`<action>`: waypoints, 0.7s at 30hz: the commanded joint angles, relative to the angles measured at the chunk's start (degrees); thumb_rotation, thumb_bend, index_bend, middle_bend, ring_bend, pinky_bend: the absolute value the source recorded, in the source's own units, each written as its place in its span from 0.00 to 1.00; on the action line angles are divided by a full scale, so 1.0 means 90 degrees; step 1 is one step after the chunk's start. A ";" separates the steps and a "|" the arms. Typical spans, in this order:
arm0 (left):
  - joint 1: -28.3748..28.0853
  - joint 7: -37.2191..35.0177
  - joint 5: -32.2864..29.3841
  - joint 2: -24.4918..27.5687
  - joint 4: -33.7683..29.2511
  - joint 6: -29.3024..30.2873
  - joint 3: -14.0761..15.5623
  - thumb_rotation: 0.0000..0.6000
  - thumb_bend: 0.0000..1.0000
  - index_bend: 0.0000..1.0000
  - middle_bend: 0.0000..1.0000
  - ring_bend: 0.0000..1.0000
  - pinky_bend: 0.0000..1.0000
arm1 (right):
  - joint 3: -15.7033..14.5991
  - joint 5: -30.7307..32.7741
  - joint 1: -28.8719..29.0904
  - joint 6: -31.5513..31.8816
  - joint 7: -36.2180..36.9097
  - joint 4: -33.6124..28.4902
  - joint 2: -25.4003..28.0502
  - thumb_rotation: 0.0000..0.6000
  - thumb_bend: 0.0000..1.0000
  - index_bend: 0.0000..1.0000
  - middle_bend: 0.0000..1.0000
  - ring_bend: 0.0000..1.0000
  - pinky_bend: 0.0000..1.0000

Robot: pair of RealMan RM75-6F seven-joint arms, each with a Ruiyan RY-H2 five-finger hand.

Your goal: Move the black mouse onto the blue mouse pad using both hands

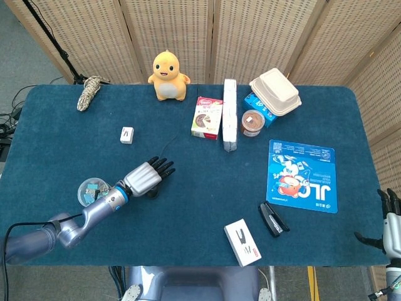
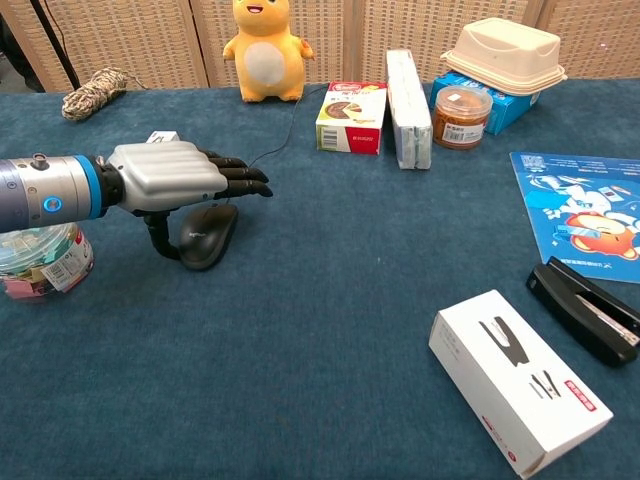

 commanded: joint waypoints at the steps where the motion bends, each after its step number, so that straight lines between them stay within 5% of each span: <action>1: -0.0008 0.0039 -0.0032 -0.0001 0.0007 -0.0025 0.0038 1.00 0.04 0.25 0.19 0.20 0.28 | -0.0005 -0.0005 0.0002 -0.0004 0.0005 0.0000 0.0002 1.00 0.00 0.00 0.00 0.00 0.00; 9: 0.0000 0.0047 -0.0083 -0.0099 0.0166 0.0065 0.0091 1.00 0.08 0.49 0.45 0.40 0.39 | -0.0018 -0.0009 0.0005 -0.0004 0.0013 -0.0003 0.0010 1.00 0.00 0.00 0.00 0.00 0.00; 21: -0.0141 0.0198 -0.0117 -0.0029 0.0033 0.0365 -0.0119 1.00 0.09 0.52 0.47 0.43 0.41 | -0.0028 0.0009 0.0018 -0.0024 0.0026 0.0001 0.0015 1.00 0.00 0.00 0.00 0.00 0.00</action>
